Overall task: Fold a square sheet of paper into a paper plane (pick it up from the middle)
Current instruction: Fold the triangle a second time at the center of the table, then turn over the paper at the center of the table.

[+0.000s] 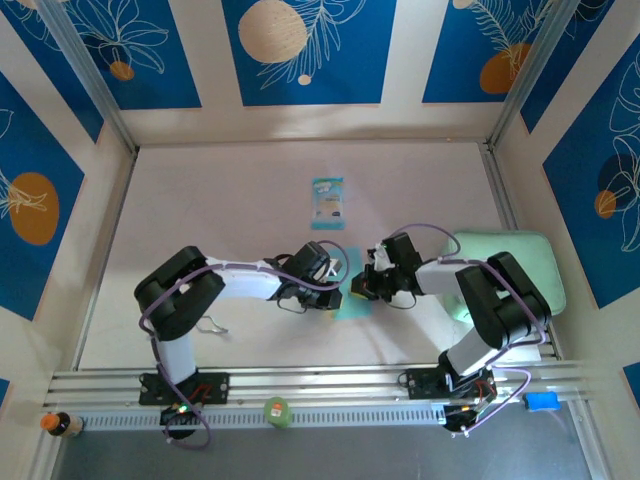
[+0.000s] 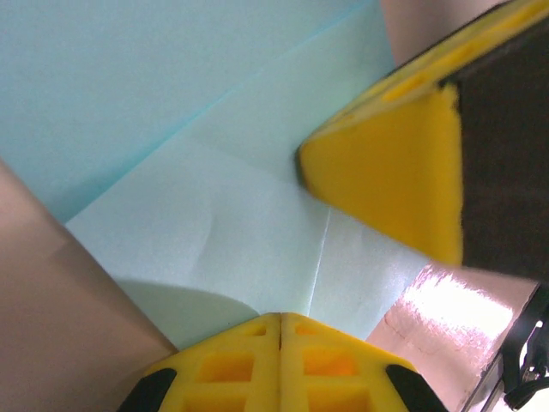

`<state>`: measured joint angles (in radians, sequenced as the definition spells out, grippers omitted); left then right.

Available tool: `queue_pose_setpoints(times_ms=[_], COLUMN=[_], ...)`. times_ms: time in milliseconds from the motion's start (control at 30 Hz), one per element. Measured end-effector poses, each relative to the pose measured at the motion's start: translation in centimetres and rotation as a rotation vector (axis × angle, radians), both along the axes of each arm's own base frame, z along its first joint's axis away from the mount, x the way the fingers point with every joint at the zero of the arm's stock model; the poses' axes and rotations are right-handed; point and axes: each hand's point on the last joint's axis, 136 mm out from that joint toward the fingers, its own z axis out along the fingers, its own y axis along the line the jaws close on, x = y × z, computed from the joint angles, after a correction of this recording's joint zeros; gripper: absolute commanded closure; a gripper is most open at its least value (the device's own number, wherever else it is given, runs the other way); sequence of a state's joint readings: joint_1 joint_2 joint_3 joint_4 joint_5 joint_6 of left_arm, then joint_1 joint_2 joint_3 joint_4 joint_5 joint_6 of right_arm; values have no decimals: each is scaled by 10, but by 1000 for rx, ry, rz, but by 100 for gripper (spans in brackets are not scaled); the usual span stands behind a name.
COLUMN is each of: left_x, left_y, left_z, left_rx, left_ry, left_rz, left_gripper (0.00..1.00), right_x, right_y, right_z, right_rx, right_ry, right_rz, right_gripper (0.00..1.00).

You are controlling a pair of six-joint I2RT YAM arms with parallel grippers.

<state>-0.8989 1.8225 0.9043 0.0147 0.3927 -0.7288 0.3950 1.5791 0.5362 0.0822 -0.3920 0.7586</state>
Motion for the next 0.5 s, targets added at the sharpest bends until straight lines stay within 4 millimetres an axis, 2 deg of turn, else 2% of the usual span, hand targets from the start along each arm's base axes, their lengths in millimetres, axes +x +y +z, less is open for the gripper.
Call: queue_pose_setpoints(times_ms=[233,500], left_x=[0,0], left_y=[-1,-2], left_z=[0,-1], left_rx=[-19,-28], left_ry=[-6,-10], left_rz=[3,2], left_gripper=[100,100], right_x=[16,39], right_y=[-14,-32], right_z=[1,1], right_rx=[18,-43], right_ry=[-1,-38], right_rz=[-60,-141], right_gripper=[100,100])
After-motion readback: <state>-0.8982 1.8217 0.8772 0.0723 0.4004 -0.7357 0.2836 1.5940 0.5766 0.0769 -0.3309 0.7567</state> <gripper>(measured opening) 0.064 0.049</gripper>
